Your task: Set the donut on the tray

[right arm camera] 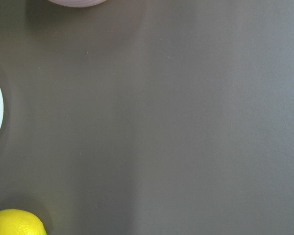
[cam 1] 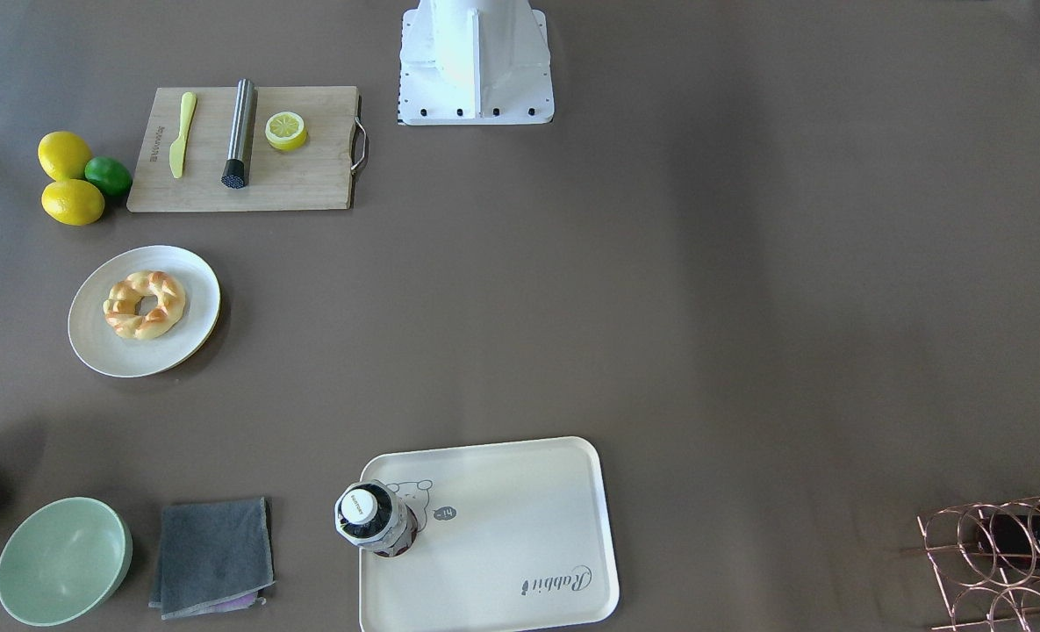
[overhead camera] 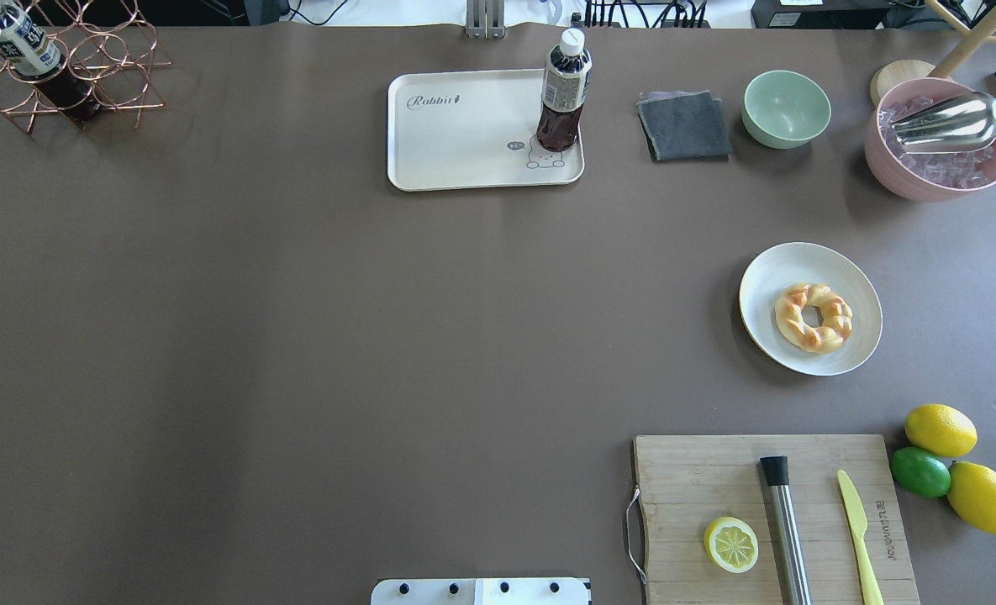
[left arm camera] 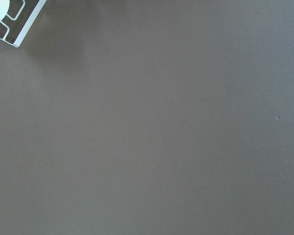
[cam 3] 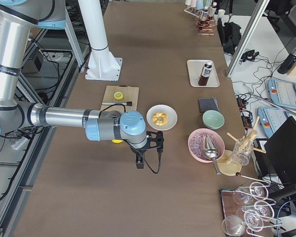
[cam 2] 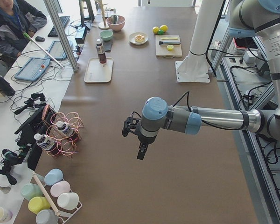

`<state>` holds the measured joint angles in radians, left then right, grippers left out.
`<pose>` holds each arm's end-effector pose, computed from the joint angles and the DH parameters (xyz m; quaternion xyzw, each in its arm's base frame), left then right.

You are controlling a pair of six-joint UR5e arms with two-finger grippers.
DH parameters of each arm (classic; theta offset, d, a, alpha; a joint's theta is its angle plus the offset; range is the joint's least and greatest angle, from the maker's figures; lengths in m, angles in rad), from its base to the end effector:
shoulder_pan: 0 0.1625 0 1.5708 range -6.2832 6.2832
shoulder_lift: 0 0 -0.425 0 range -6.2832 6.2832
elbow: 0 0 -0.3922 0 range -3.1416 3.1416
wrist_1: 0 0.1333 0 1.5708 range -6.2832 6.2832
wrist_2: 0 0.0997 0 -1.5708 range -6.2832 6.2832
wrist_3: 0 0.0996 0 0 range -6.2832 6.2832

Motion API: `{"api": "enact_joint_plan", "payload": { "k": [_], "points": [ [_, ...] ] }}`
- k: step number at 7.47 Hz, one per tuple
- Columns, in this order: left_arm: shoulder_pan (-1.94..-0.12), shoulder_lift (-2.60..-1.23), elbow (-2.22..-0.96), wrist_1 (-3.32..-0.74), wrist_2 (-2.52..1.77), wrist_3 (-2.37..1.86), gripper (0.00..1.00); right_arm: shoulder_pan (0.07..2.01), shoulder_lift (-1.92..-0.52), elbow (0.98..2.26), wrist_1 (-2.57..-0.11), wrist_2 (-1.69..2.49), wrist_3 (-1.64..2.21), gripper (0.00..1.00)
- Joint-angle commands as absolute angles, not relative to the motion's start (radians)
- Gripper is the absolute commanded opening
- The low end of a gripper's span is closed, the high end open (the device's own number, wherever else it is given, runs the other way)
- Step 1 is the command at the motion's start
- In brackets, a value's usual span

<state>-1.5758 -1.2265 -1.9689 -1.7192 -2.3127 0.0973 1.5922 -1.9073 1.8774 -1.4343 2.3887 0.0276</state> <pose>-0.0678 -0.3603 0.5934 0.1124 0.3554 0.0793 0.9245 0.0683 -0.3567 0.6325 0.0476 -0.3972 0.0013 0.9165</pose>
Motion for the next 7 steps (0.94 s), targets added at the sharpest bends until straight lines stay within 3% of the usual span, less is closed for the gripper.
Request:
{"api": "enact_joint_plan", "payload": {
  "k": [1,7],
  "points": [
    [-1.578,-1.226,-1.971,-1.720,-2.313,0.097,0.97,1.592,-1.907,1.879,-1.433,2.391,0.028,1.00],
    [-1.577,-1.184,-1.960,-1.747,-2.309,0.098,0.97,1.592,-1.916,1.882,-1.390,2.391,0.025,1.00]
  ]
}}
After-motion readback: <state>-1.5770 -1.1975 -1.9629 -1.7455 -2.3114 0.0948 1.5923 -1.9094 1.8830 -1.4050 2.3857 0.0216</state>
